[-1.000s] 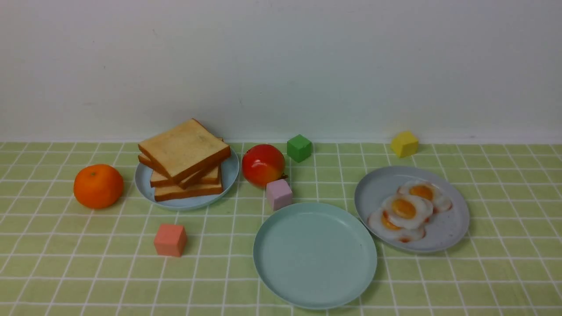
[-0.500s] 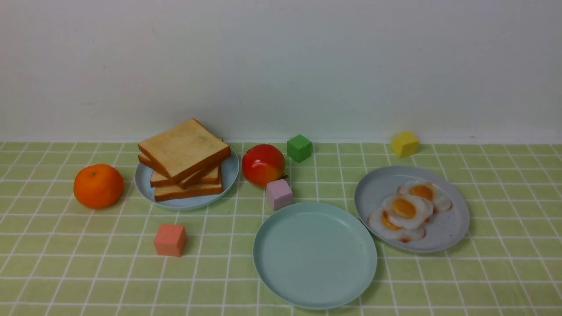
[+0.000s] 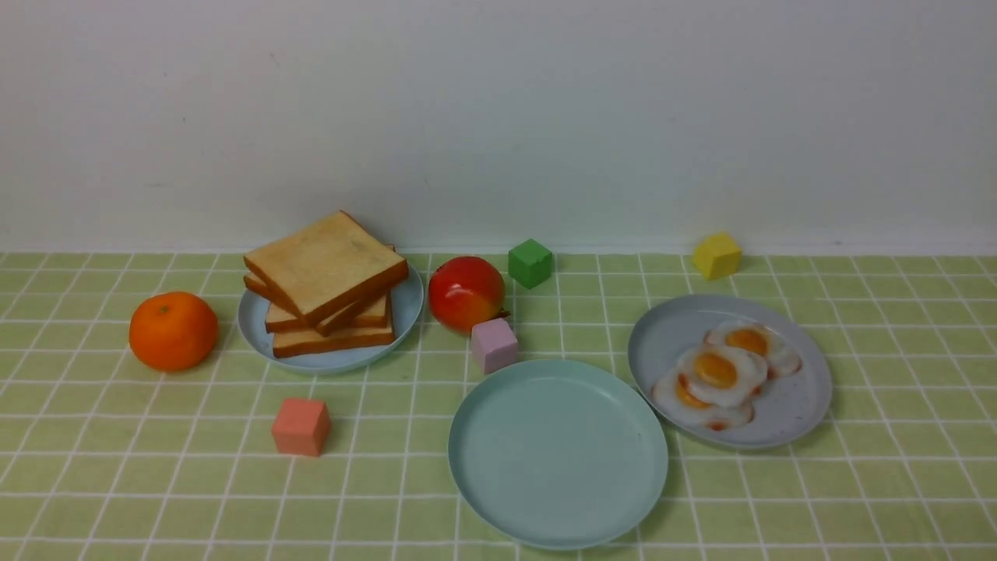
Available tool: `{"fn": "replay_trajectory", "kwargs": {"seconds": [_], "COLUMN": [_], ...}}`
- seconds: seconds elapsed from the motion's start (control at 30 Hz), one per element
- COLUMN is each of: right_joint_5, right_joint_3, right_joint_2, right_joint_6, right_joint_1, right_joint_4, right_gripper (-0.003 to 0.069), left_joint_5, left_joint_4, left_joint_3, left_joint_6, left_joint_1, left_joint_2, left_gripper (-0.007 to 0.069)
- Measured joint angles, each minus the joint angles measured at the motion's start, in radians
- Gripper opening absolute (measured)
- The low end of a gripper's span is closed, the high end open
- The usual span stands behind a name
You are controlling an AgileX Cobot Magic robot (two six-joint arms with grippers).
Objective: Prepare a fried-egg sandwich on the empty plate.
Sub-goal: Use the left arm to grab a slice of bread
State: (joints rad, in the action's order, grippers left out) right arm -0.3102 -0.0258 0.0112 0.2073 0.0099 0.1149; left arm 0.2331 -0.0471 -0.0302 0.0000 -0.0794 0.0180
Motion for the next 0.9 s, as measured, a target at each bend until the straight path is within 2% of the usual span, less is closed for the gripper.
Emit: {"fn": "replay_trajectory", "kwargs": {"seconds": [0.17, 0.3, 0.47, 0.57, 0.67, 0.77, 0.83, 0.9], "right_joint_5": [0.150, 0.187, 0.191, 0.252, 0.371, 0.571, 0.624, 0.603], "right_joint_3": [-0.001, -0.001, -0.001, -0.001, -0.001, -0.001, 0.009, 0.047], "right_joint_2": [0.000, 0.000, 0.000, 0.000, 0.000, 0.000, 0.000, -0.001], "right_joint_6": [0.000, 0.000, 0.000, 0.026, 0.093, 0.142, 0.170, 0.197], "right_joint_1": [0.000, 0.000, 0.000, 0.000, 0.000, 0.000, 0.000, 0.000], "right_joint_4": [0.000, 0.000, 0.024, 0.045, 0.035, 0.030, 0.020, -0.009], "right_gripper": [0.0238, 0.0238, 0.0238, 0.0238, 0.0238, 0.0238, 0.0238, 0.0238], "left_joint_5": [-0.211, -0.328, -0.365, -0.416, -0.502, -0.651, -0.655, -0.627], "left_joint_4": [-0.003, -0.006, -0.007, -0.007, 0.003, 0.047, 0.095, 0.151], "left_joint_3": [0.000, 0.000, 0.000, -0.001, -0.001, 0.001, 0.029, 0.101], "left_joint_6": [0.000, 0.000, 0.000, 0.000, -0.080, -0.280, -0.371, -0.417], "left_joint_1": [0.000, 0.000, 0.000, 0.000, 0.000, 0.000, 0.000, 0.000], "left_joint_2": [0.000, 0.000, 0.000, 0.000, 0.000, 0.000, 0.000, -0.001], "left_gripper": [0.0239, 0.0239, 0.0239, 0.0239, 0.0239, 0.0239, 0.0239, 0.0239]}}
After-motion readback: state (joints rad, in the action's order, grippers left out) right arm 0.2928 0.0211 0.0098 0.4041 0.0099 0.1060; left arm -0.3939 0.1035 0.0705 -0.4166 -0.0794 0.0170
